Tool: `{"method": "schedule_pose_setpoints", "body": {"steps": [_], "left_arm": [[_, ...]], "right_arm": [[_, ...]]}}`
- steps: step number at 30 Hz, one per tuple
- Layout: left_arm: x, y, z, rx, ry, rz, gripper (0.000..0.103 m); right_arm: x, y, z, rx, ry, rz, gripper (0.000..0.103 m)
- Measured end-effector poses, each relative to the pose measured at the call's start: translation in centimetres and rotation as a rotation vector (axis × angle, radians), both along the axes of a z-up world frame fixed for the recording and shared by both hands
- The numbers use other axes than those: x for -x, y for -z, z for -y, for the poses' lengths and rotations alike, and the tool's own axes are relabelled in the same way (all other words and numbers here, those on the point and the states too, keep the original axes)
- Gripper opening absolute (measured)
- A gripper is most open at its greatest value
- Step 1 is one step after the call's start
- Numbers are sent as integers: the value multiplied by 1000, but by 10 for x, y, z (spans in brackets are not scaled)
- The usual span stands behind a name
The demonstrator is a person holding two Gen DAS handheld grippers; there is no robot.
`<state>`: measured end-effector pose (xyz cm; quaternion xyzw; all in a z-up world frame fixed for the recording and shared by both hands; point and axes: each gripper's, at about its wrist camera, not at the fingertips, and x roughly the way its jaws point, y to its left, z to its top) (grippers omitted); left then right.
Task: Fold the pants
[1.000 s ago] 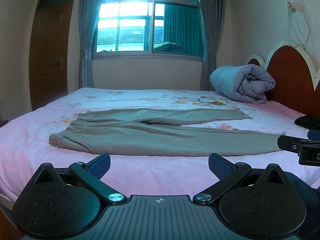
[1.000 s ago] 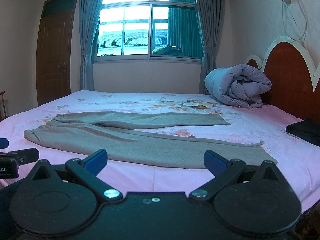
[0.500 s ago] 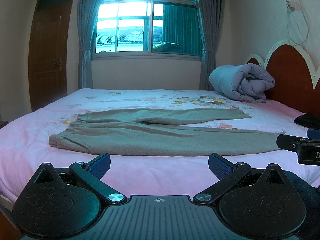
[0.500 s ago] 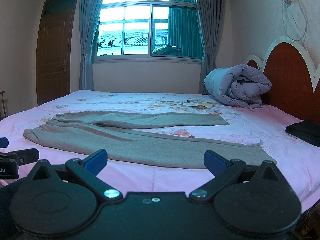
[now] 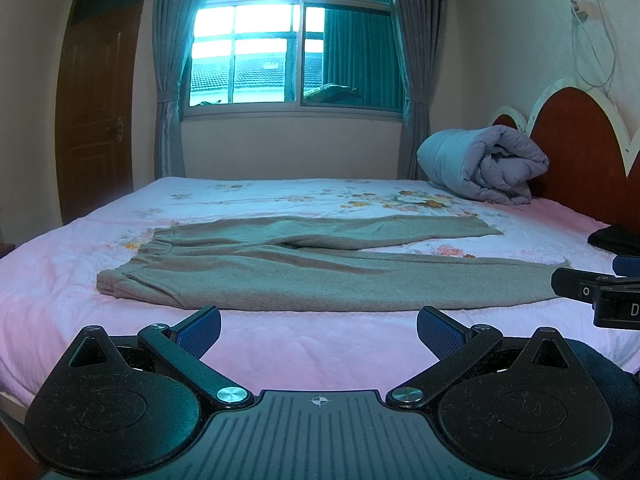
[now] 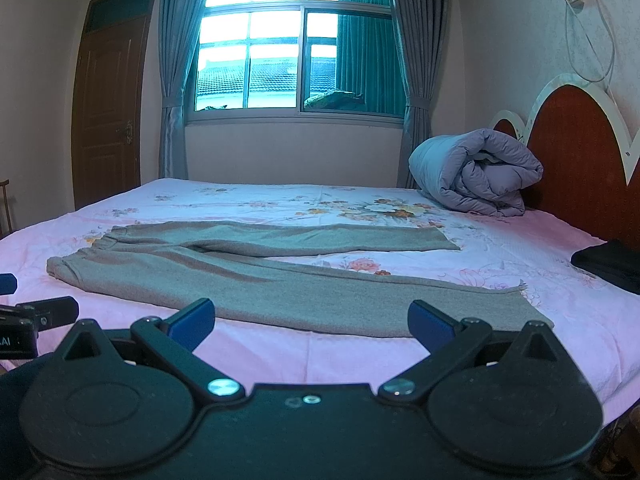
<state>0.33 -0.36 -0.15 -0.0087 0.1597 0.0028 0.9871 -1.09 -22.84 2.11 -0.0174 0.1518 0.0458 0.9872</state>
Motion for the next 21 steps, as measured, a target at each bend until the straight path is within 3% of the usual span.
{"method": "schedule_pose_setpoints", "body": {"steps": [21], "left_arm": [[-1, 0, 0, -11, 5, -6, 103]], "right_arm": [[-2, 1, -1, 2, 0, -3, 97]]}}
